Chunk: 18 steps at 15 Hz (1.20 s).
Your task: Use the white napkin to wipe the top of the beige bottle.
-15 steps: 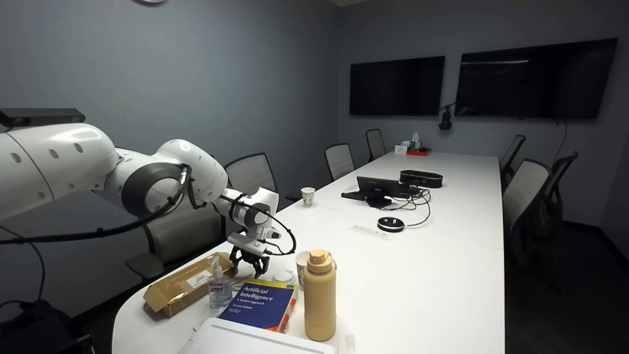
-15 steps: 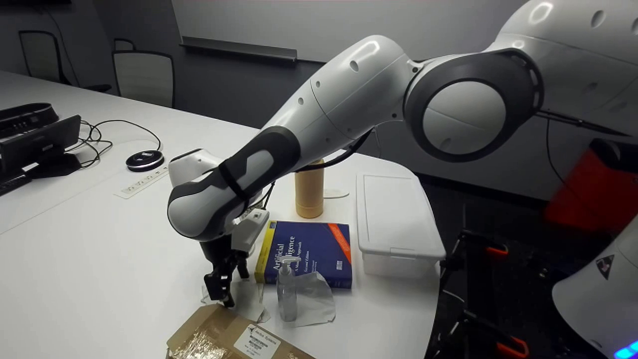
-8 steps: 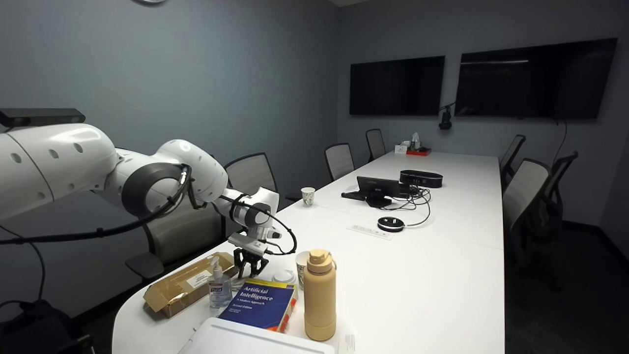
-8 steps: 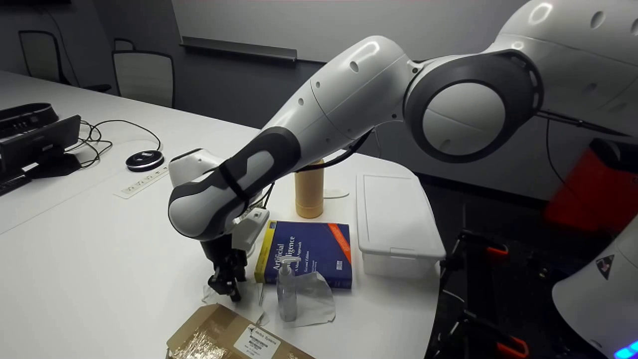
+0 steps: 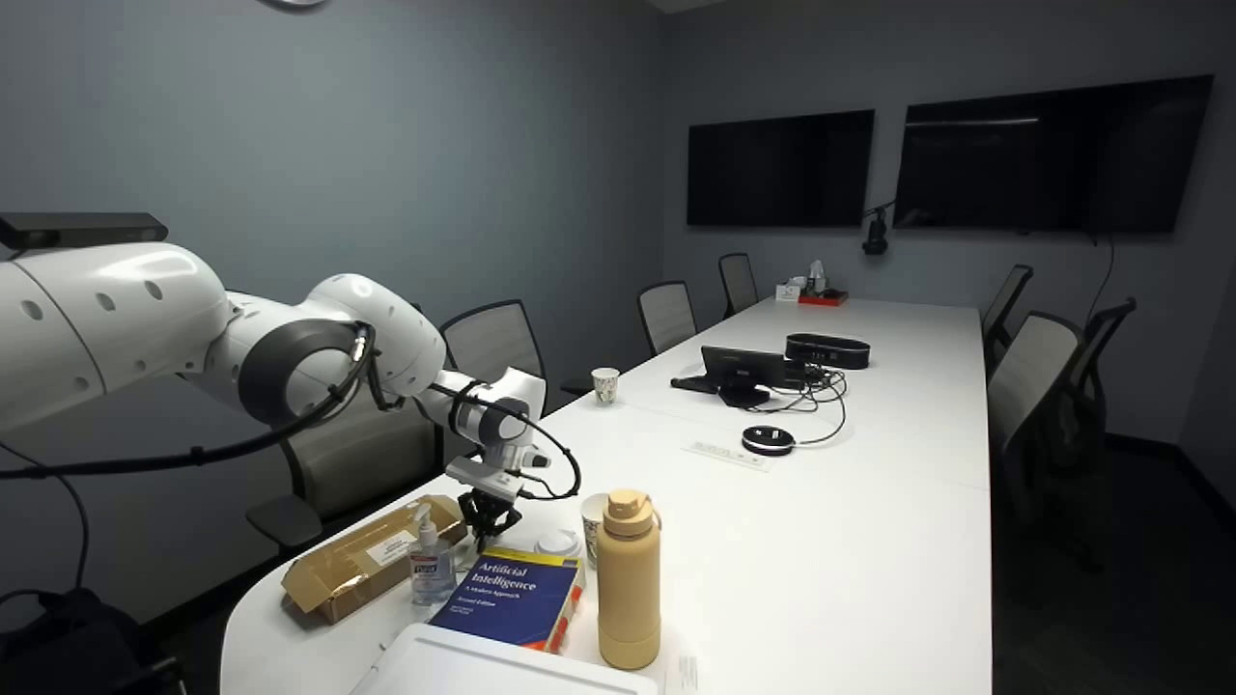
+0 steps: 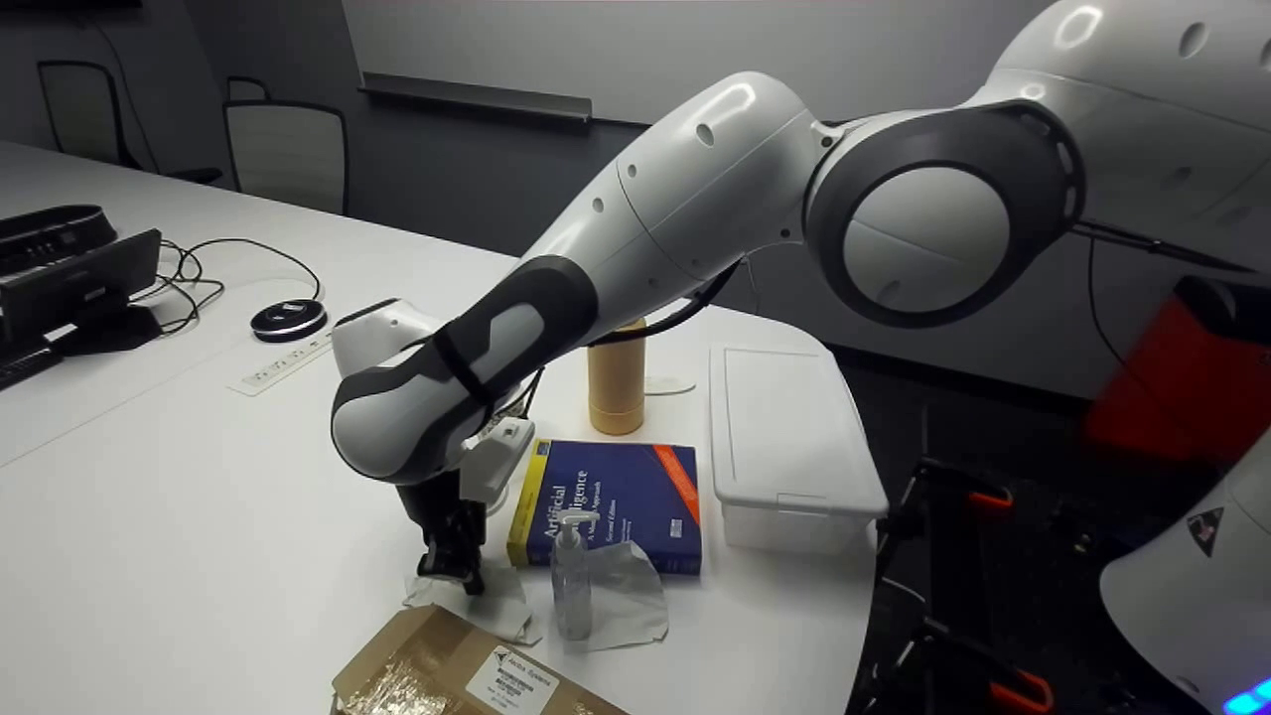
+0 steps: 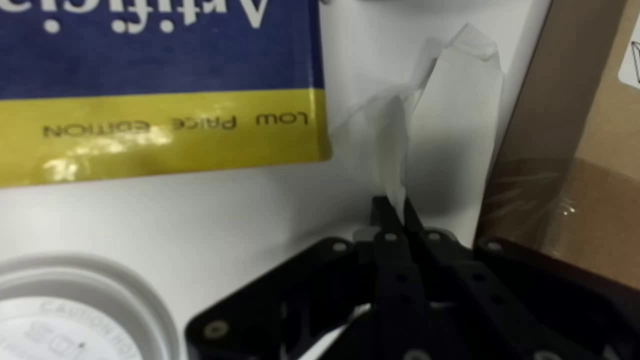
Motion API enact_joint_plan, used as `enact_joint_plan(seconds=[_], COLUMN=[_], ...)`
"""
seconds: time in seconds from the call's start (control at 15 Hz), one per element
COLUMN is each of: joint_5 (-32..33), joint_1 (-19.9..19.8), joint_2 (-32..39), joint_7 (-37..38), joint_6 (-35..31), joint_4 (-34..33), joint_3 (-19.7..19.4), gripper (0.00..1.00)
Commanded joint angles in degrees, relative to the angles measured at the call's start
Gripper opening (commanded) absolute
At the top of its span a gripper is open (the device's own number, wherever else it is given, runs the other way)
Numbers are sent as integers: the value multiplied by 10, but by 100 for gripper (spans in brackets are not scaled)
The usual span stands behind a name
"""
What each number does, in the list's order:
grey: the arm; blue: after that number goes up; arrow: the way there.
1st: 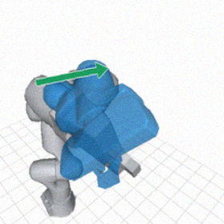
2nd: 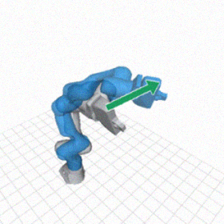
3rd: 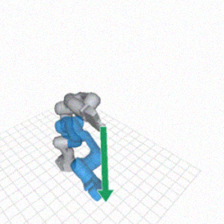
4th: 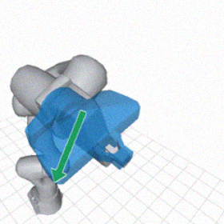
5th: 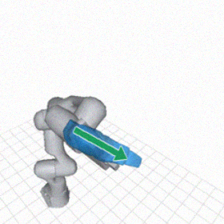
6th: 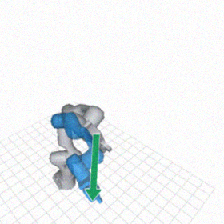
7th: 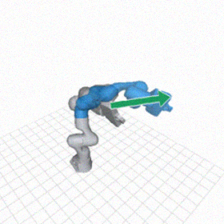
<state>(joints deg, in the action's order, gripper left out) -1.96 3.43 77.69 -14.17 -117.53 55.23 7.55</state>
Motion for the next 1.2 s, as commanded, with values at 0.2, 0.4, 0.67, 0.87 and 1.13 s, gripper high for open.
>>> enact_joint_plan(seconds=[0.2, 0.4, 0.67, 0.87, 1.13], joint_5=[-3, -4, -1, -2, 3], joint_1=[9, 8, 9, 4, -2], joint_2=[-36, -72, -134, -185, -271], joint_7=[28, 28, 36, 71, 149], joint_6=[13, 13, 23, 48, 55], joint_4=[19, 39, 64, 87, 157], joint_3=[0, 8, 7, -3, -35], gripper=[1, 1, 1, 1, 1])
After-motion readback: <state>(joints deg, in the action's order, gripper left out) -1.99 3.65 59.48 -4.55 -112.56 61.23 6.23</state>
